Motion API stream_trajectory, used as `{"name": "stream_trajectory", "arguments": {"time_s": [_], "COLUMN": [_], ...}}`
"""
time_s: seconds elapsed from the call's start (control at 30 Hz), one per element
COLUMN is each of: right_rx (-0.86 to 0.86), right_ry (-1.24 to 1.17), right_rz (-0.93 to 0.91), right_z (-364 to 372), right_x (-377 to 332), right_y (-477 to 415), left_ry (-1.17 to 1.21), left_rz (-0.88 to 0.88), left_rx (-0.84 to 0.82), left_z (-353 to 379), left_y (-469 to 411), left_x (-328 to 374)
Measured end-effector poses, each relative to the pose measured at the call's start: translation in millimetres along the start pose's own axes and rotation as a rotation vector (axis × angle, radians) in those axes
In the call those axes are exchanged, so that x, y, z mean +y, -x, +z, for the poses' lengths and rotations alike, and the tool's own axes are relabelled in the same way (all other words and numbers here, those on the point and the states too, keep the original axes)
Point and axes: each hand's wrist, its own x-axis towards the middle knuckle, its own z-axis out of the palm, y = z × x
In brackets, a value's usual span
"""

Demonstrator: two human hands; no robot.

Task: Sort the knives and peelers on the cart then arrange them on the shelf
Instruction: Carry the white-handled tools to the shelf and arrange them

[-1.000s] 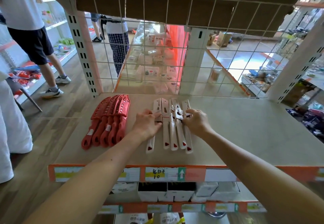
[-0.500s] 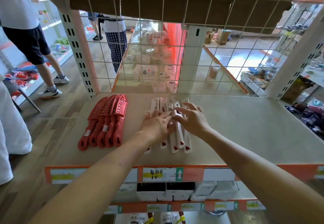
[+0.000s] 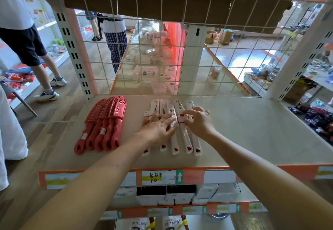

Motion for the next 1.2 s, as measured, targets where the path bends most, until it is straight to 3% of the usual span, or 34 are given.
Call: {"name": "stream_trajectory", "arguments": {"time_s": [0.57,1.2], "right_rx": [0.039,-0.013], "right_ry": [-0.167,-0.096], "right_rz": [0.199,0.028], "right_z": [-14.6,-4.1], "right_x": [2.4,-8.1], "right_y": [-4.9,8.0], "left_ry": [-0.011,-0.119], "left_rz": [-0.003,-0.002], "left_rx": [-0.091,-0.056], "left_z": [1.6,5.0], "left_y": [-8.1,-3.0], "left_x": [6.9,-5.2]}}
